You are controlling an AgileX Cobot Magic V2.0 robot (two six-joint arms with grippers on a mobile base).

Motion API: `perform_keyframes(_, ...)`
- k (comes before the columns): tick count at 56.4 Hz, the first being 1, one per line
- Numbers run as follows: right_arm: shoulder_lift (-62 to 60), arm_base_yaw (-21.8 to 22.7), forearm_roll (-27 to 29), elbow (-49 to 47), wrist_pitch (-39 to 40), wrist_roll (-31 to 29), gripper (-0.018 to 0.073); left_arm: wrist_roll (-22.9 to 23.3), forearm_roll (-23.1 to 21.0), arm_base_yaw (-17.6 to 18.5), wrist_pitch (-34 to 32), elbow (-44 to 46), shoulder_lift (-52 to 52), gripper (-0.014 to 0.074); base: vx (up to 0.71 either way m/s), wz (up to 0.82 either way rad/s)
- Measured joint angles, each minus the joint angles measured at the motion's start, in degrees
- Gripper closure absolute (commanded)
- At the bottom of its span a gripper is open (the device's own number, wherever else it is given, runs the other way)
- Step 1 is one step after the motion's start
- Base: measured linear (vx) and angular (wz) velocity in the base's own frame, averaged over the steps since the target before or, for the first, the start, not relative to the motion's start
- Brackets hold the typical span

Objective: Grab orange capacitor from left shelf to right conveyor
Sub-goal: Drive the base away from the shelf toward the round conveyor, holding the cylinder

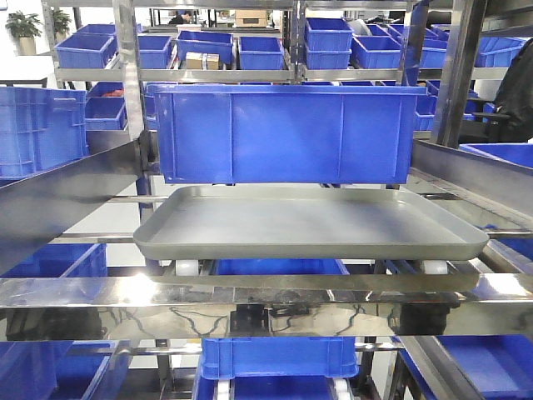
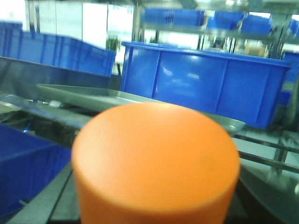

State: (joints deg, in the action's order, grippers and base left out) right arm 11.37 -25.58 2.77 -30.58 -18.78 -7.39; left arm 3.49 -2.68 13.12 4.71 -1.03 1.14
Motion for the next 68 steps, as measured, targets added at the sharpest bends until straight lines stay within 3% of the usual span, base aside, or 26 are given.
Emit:
perform_keyframes(10,-12.0,0.0,-2.2,5.5,-3.3,4.1,0.0567,0.0,0.0,0.0,-0.1,0.0,0.0,0.0603,0.00,0.00)
perform_keyframes(18,-11.0,0.0,-5.1,6.1,-8.5,8.3,0.0567,0.0,0.0,0.0,0.0,0.0,0.0,0.0603,0.00,0.00)
perform_keyframes(33,-6.4,0.0,-13.1,6.4,-6.4,9.2,0.0567,0.0,0.0,0.0,0.0,0.0,0.0,0.0603,0.00,0.00)
perform_keyframes(68,-6.2,0.0,-13.9,6.4,-6.3,9.2,0.0567,0.0,0.0,0.0,0.0,0.0,0.0,0.0603,-0.03,0.12)
